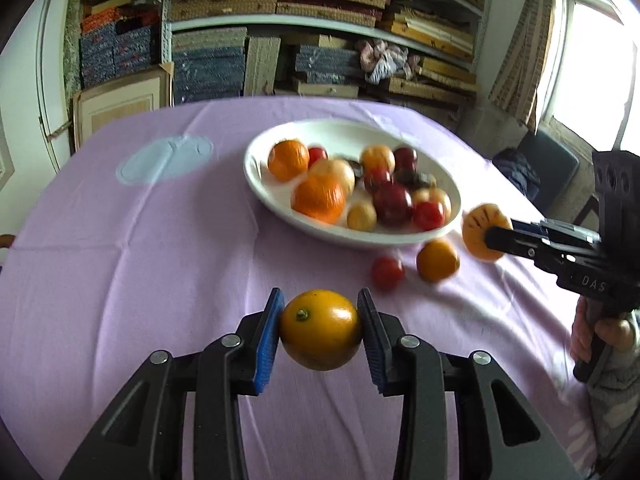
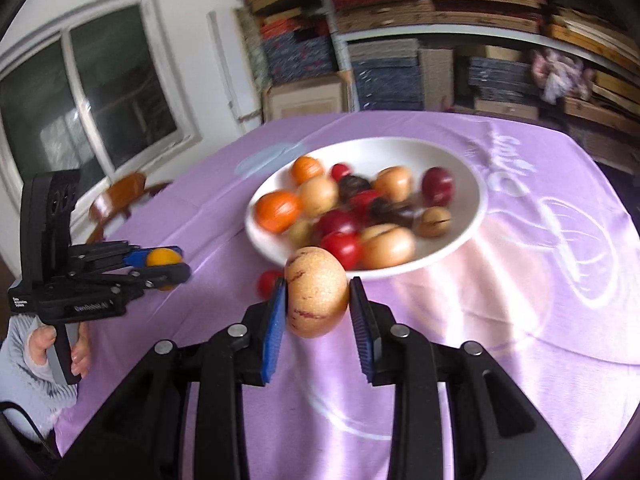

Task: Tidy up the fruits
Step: 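Carry the pepino and yellow tomato over the plate and open both tools, then grasp a small red tomato from the cloth with the left tool, then grasp an orange tomato with the right tool while the left tool holds the red tomato, then lower the red and orange tomatoes onto the plate and open both tools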

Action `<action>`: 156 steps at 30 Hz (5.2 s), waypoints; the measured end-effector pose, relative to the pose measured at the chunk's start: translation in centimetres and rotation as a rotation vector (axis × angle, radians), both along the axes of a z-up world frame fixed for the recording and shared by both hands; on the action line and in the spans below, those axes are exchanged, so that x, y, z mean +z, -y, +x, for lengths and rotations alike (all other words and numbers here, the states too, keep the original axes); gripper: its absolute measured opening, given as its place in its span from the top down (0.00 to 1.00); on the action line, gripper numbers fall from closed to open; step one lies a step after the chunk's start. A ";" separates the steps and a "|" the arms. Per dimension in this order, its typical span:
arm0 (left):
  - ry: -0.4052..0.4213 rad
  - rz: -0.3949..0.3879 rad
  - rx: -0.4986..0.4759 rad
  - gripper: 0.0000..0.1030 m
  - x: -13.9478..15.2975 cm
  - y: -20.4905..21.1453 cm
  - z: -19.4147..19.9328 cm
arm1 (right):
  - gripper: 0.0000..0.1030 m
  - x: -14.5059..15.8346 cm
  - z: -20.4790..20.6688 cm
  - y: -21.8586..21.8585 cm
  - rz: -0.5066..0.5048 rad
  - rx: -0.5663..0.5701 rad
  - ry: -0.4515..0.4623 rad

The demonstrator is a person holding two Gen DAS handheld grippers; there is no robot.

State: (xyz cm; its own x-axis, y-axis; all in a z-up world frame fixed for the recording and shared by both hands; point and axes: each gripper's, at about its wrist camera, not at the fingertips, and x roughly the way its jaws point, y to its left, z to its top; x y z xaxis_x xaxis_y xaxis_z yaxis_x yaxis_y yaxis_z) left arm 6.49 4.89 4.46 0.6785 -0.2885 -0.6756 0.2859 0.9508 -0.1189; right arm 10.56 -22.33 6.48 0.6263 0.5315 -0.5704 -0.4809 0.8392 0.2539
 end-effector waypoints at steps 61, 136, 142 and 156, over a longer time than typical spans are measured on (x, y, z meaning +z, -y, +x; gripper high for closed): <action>-0.087 0.129 -0.107 0.74 -4.7 7.8 5.5 | 0.04 0.6 -0.9 5.9 0.174 -0.198 0.029; 0.072 0.147 0.097 0.74 -1.7 1.2 3.3 | 0.63 -3.8 2.1 -4.5 -0.160 -0.001 -0.101; 0.132 0.191 0.094 0.74 -0.7 1.9 0.7 | 0.63 -2.9 -2.6 -3.0 -0.156 -0.009 -0.049; 0.290 0.150 0.095 0.74 13.4 2.4 2.3 | 0.64 12.9 -1.2 1.7 -0.094 -0.128 0.247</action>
